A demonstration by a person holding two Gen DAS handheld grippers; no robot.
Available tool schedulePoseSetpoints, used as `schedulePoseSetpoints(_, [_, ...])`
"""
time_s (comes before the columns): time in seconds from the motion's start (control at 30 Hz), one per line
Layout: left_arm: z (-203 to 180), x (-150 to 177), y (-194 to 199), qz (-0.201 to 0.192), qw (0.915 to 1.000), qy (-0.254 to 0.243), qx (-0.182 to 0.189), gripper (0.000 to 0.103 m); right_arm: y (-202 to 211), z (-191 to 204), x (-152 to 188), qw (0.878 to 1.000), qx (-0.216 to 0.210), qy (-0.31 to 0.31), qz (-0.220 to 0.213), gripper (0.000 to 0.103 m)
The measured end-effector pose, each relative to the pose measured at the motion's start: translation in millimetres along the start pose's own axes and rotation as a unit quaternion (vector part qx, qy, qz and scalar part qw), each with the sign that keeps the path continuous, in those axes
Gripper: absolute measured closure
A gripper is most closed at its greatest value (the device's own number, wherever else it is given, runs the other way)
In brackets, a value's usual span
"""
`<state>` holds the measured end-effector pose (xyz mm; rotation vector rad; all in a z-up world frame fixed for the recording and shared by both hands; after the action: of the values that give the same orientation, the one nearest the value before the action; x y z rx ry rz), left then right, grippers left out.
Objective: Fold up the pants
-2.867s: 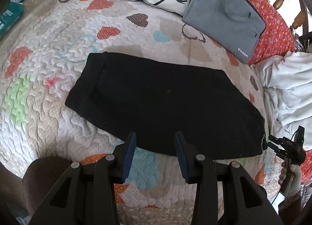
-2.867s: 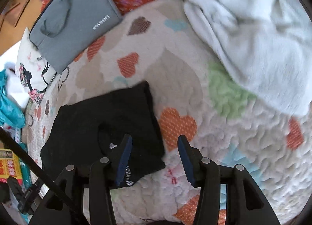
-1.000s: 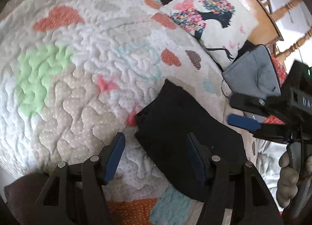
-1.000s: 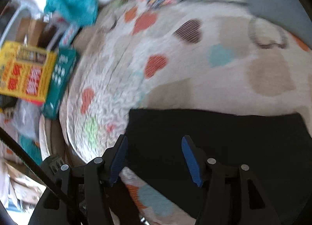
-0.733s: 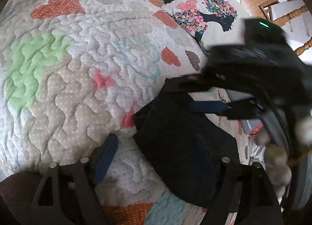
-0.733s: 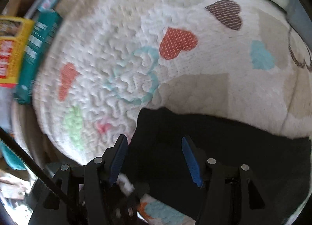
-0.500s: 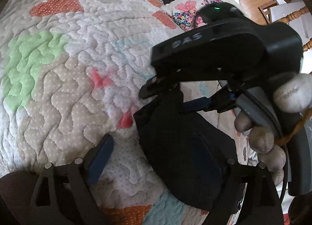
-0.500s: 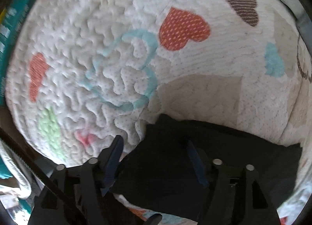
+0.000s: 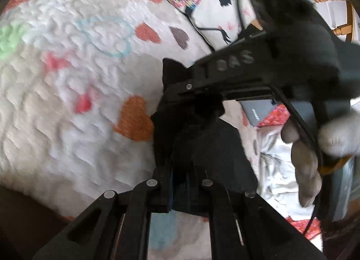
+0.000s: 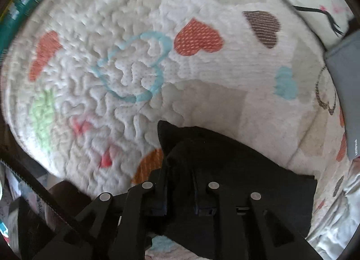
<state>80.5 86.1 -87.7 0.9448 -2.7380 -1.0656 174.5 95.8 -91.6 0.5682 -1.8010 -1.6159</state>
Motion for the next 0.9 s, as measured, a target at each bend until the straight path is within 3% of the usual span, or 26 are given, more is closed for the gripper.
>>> schedulePoseSetpoints(0.17, [-49.8,14.7,-15.6,0.017,0.9983,-0.055,-0.009,0.095,18.2,-36.7,44.7,0.998,-0.025,-0.030,-0.045,0.087])
schedulePoseSetpoints(0.33, [-84.4,38.1,-34.5,0.037,0.9943,-0.096,-0.026,0.092,23.2,-97.7,83.1,0.991,-0.061,-0.089,-0.076,0.087])
schedulePoseSetpoints(0.5, [-91.1,56.3,-38.5,0.041,0.9914,-0.116,-0.044,0.090,-6.2,-161.7,119.9,0.979,-0.086,-0.165,-0.079,0.087])
schedulePoseSetpoints(0.6, [-88.7,56.3,-41.8,0.038,0.9894,-0.123,-0.068,0.083,-34.2,-191.6,141.0,0.972,-0.098,-0.202,-0.075,0.086])
schedulePoseSetpoints(0.67, [-76.7,55.1,-36.6,0.037,0.9895,-0.116,-0.079,0.081,-46.3,-209.7,152.3,0.959,-0.131,-0.236,-0.084,0.065])
schedulePoseSetpoints(0.73, [-72.8,55.1,-31.3,0.038,0.9891,-0.112,-0.088,0.079,-46.7,-226.2,161.5,0.943,-0.168,-0.266,-0.108,0.057])
schedulePoseSetpoints(0.77, [-73.1,52.9,-32.1,0.037,0.9886,-0.113,-0.093,0.078,-44.6,-233.8,166.4,0.937,-0.176,-0.277,-0.117,0.057])
schedulePoseSetpoints(0.9, [-77.1,49.3,-40.3,0.043,0.9856,-0.126,-0.104,0.072,-19.6,-263.5,185.3,0.922,-0.139,-0.317,-0.170,0.056])
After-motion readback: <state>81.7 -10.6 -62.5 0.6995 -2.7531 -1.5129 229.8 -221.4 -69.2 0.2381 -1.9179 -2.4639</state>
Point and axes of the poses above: each gripper's, at about its wrist camera, not at the fingertips, and y roughly against the way its jaws point, z to its left, x to its underside, the point moved 10 cm from there along -y, roughly the way its jaws point, and after that the axes turned 12 degrees about z, right-handed, at the moved point
